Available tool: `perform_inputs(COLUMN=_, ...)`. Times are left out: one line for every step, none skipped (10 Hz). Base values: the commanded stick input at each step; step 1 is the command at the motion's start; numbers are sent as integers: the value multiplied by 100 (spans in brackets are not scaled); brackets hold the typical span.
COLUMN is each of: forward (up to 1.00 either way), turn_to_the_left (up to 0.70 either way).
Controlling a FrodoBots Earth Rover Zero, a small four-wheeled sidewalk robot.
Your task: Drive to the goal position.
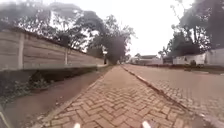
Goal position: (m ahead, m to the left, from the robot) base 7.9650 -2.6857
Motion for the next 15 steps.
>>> perform_inputs(forward=70, turn_to_the_left=1)
perform_inputs(forward=70, turn_to_the_left=3)
perform_inputs(forward=70, turn_to_the_left=5)
perform_inputs(forward=70, turn_to_the_left=8)
perform_inputs(forward=70, turn_to_the_left=6)
perform_inputs(forward=70, turn_to_the_left=3)
perform_inputs(forward=70, turn_to_the_left=1)
perform_inputs(forward=70, turn_to_the_left=6)
perform_inputs(forward=70, turn_to_the_left=12)
perform_inputs(forward=70, turn_to_the_left=11)
perform_inputs(forward=70, turn_to_the_left=9)
perform_inputs(forward=70, turn_to_the_left=-35)
perform_inputs(forward=70, turn_to_the_left=-35)
perform_inputs(forward=70, turn_to_the_left=-35)
perform_inputs(forward=70, turn_to_the_left=-24)
